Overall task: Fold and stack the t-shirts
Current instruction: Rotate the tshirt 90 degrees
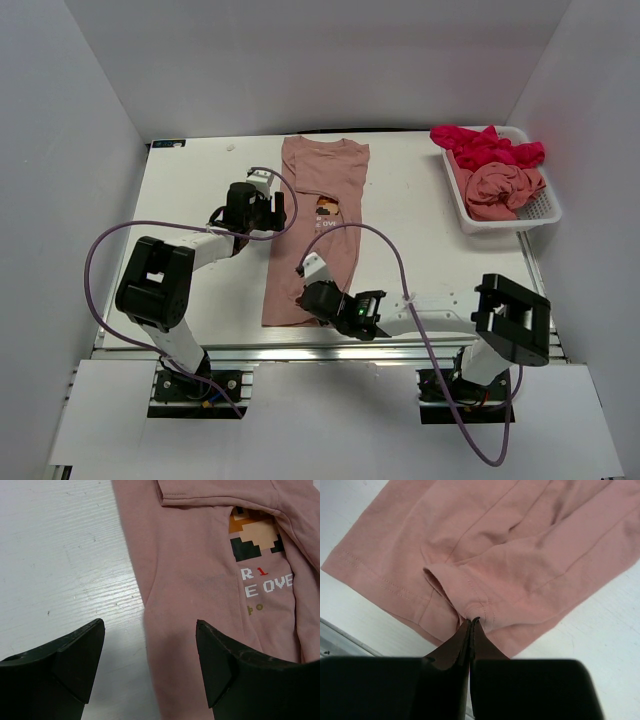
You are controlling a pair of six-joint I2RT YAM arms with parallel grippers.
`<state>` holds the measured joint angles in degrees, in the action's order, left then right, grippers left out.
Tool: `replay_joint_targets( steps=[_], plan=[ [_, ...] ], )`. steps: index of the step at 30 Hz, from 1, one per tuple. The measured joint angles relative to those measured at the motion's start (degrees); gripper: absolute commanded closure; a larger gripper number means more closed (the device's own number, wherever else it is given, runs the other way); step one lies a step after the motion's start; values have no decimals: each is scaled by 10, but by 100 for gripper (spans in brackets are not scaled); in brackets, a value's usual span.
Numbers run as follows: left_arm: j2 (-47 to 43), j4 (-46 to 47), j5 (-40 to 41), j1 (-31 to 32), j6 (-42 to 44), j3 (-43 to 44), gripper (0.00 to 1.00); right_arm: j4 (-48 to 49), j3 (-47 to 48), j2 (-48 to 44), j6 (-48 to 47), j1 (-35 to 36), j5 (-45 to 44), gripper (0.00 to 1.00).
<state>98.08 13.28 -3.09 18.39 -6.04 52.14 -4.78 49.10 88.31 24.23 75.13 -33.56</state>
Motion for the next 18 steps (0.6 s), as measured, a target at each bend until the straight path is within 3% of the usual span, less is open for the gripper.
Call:
replay_joint_targets(
  steps=[8,18],
  plan=[
    [0,0,-1,0,0,0,17,52,32,55,-47,0,5,100],
    [2,0,-2,0,0,1,17,84,72,54,-84,-1,8,100]
  ],
)
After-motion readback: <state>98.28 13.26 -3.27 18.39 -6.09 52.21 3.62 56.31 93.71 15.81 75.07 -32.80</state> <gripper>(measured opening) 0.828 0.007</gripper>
